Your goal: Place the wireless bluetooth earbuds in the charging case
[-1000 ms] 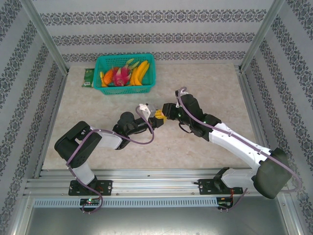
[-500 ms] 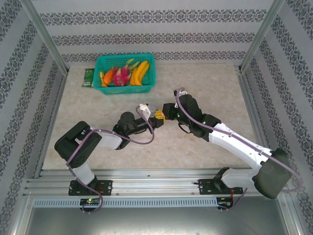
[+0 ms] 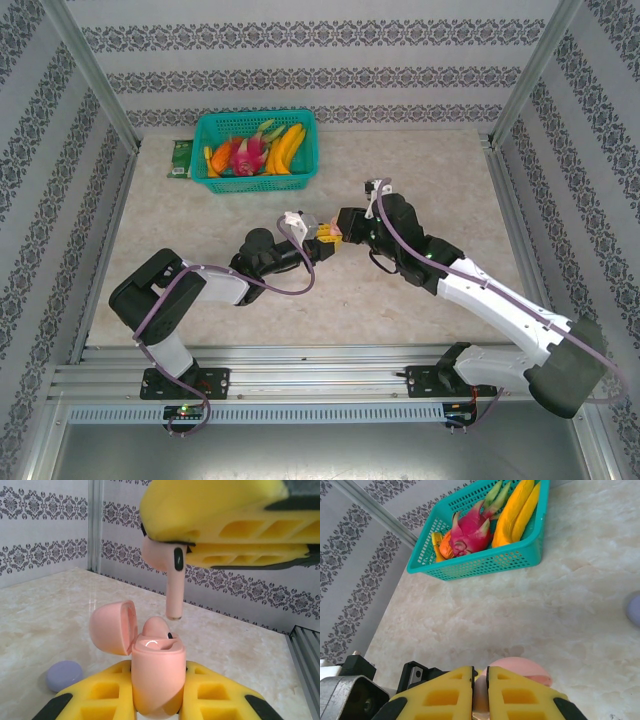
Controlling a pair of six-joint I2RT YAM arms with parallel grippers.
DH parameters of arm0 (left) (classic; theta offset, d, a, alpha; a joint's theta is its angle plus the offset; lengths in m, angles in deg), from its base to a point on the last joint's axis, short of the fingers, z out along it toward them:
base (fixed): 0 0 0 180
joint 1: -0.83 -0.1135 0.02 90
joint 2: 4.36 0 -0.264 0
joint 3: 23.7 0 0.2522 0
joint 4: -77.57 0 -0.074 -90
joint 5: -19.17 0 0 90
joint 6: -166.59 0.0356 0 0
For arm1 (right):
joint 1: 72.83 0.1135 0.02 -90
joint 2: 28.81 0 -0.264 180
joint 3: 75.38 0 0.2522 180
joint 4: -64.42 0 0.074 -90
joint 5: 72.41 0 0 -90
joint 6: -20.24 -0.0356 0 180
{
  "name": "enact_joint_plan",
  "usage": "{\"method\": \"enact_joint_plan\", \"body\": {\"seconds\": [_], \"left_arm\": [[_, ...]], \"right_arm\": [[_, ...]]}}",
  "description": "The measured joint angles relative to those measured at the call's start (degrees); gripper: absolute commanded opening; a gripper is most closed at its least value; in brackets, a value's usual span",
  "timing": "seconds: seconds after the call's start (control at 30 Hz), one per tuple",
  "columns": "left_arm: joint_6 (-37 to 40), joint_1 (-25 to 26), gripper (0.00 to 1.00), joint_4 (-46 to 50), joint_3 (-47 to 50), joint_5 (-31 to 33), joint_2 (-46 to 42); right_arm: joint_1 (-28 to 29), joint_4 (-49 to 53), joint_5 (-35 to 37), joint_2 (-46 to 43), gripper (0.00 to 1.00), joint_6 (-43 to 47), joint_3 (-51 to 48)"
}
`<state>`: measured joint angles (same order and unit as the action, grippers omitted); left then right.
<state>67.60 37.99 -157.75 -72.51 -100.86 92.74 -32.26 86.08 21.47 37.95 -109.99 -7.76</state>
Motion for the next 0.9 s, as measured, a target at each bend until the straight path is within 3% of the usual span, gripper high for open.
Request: {"method": "enact_joint_plan", "body": {"seconds": [0.7,0.9], "left_arm": [[-0.07,0.02,0.0,-0.17,-0.22,-1.25,-1.6],[-0.11,0.02,0.0,-0.31,-0.22,-1.25,-1.6]], "right_arm": [[-1.09,-1.05,1.07,-0.04,0.12,-0.55,-2.69],[-1.09,-1.05,1.07,-0.17,0.21,-1.11,-3.04]]}}
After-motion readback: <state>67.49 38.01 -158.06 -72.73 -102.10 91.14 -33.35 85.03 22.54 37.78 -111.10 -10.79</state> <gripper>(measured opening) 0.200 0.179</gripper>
